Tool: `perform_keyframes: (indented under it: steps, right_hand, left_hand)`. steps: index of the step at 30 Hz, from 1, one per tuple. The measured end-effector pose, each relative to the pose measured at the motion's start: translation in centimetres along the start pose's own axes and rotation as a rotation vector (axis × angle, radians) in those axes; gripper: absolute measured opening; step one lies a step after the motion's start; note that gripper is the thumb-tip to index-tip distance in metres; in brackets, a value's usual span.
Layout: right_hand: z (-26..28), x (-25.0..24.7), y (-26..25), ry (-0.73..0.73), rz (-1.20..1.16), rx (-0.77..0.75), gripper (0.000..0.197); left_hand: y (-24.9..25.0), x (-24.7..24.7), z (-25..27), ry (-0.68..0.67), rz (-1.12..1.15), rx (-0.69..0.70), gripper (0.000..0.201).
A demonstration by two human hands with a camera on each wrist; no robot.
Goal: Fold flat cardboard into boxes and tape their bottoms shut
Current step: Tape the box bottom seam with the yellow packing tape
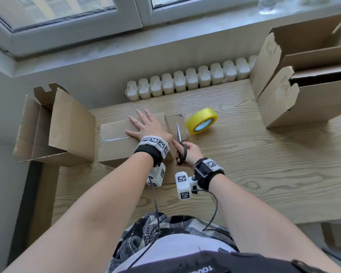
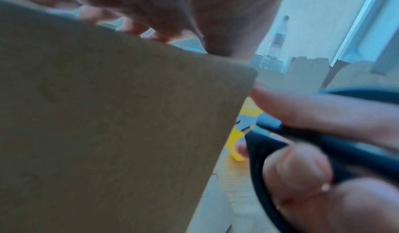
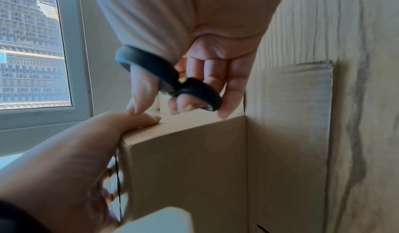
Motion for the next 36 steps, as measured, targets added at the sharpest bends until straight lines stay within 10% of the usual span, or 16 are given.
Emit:
perform_keyframes:
  steps: [9,18,28,36]
  right_hand:
    - [-1.4,-1.5,0.5,0.117,0.148,-0.008,0.025]
    - [-2.1,-2.3,0.0,0.338,0.829,-0.056,0.025]
    - [-2.3,-1.9,0.8,0.339,1.323,0.001,0.021]
    - [-1.3,1.2,-3.7,0.445,1.098,-0.23,0.039]
  left_hand:
    - [0.1,0.3,-0.1,-0.03,0.049,-0.03,0.105]
    - [-0.5,0.7,-0.3,-0.006,0.108,0.015,0.128]
    - [-3.8,-1.3,-0.7,0.255,0.495,0.116,0.061]
    - [-10.2,-2.3,-0.4,0.295,0.344,-0.103,0.123]
Point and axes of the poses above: each hand's wrist, its own z-axis away from the middle knuckle, its own x-axis out of the palm, y = z × x, the point moved 5 cm from there along -z, towards the middle knuckle, and after that the axes turned 5 degrees about x, right-handed, at the moved point
